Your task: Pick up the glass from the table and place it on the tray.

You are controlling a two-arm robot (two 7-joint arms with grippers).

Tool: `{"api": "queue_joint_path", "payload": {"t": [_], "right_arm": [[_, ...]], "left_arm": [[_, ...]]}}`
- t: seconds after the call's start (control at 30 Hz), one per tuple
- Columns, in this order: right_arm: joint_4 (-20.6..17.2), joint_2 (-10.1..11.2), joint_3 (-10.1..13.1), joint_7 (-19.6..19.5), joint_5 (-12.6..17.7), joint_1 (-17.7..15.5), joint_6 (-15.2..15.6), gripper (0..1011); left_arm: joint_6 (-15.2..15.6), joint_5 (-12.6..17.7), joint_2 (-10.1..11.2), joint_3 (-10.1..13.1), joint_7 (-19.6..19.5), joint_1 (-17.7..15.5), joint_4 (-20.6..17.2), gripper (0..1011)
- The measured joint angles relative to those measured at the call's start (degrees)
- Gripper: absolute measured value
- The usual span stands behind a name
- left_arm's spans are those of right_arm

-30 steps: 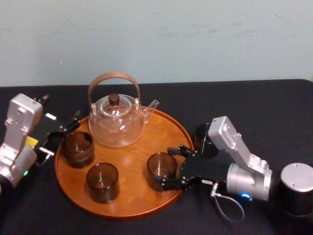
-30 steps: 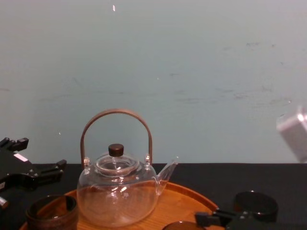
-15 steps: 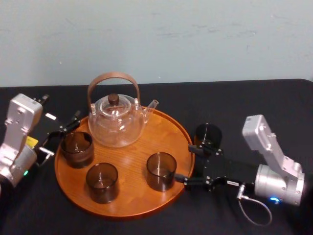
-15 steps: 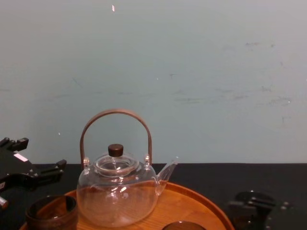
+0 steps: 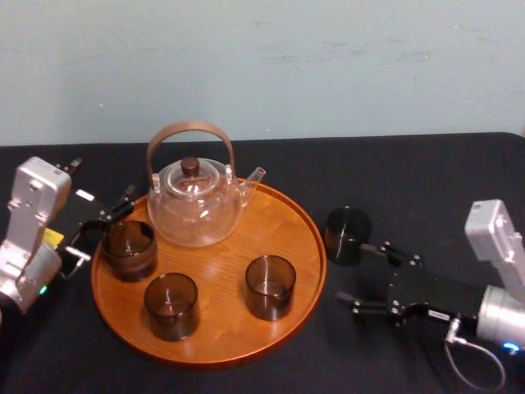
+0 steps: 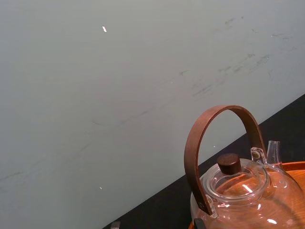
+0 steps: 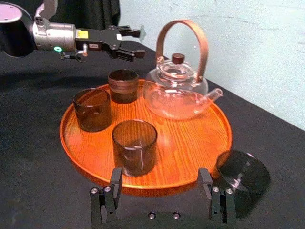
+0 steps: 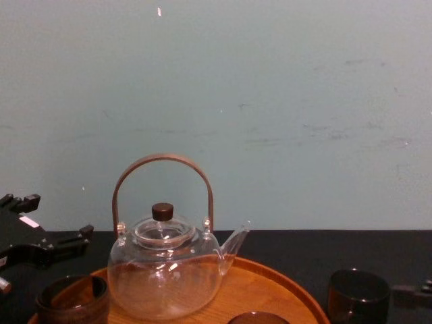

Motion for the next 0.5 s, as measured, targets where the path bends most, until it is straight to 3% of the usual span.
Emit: {"api": "queue_joint_path", "payload": {"t": [0.27, 0.5], "right_arm": [[-0.3, 1.3, 2.7, -1.6, 0.5, -2.4, -0.3, 1002], [0.7, 0.4, 4.6, -4.1, 0.4, -2.8, 1.0, 1002]], "left_arm": [[0.0, 0.0, 0.0, 0.0, 0.0, 0.0, 0.0, 1001], [0.0, 0.0, 0.0, 0.0, 0.0, 0.0, 0.0, 1001]]}}
